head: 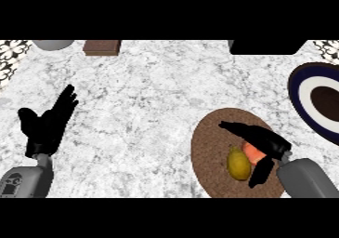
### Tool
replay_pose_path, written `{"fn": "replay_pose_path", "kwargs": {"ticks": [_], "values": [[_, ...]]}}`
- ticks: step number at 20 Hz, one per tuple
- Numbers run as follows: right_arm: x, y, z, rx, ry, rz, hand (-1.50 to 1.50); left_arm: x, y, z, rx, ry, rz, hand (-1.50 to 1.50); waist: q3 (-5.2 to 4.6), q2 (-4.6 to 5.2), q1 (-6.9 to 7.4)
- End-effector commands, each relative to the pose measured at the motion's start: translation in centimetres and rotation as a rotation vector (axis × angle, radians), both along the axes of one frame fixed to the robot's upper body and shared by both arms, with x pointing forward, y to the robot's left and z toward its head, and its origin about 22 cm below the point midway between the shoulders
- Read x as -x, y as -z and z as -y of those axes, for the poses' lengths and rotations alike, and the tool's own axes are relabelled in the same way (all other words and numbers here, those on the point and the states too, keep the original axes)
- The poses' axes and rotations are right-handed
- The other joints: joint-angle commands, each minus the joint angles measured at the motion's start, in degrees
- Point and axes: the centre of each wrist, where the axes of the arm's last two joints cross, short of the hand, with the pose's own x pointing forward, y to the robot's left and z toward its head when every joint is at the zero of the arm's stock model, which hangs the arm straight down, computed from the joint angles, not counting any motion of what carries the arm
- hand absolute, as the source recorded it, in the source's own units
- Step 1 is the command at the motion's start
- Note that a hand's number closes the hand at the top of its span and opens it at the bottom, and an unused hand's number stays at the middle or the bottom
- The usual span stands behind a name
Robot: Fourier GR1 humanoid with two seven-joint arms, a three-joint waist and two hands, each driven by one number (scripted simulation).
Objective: Pick the lemon from the placemat and place it in the plate
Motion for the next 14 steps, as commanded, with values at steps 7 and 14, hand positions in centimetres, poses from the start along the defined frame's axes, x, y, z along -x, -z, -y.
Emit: {"fn": "replay_pose_path", "kwargs": {"ticks": [7,14], "values": [[1.4,2.6,-1.1,-0.029,-0.162,0.000,1.50,0.9,0.4,-0.1,0.000,0.002,-0.016,0.00,0.15,0.16,0.12],[2.1,1.6,-1.6,-0.084,-0.098,0.020,1.50,0.3,-2.1,-1.3,0.007,0.011,0.022,0.00,0.13,0.07,0.01]]}}
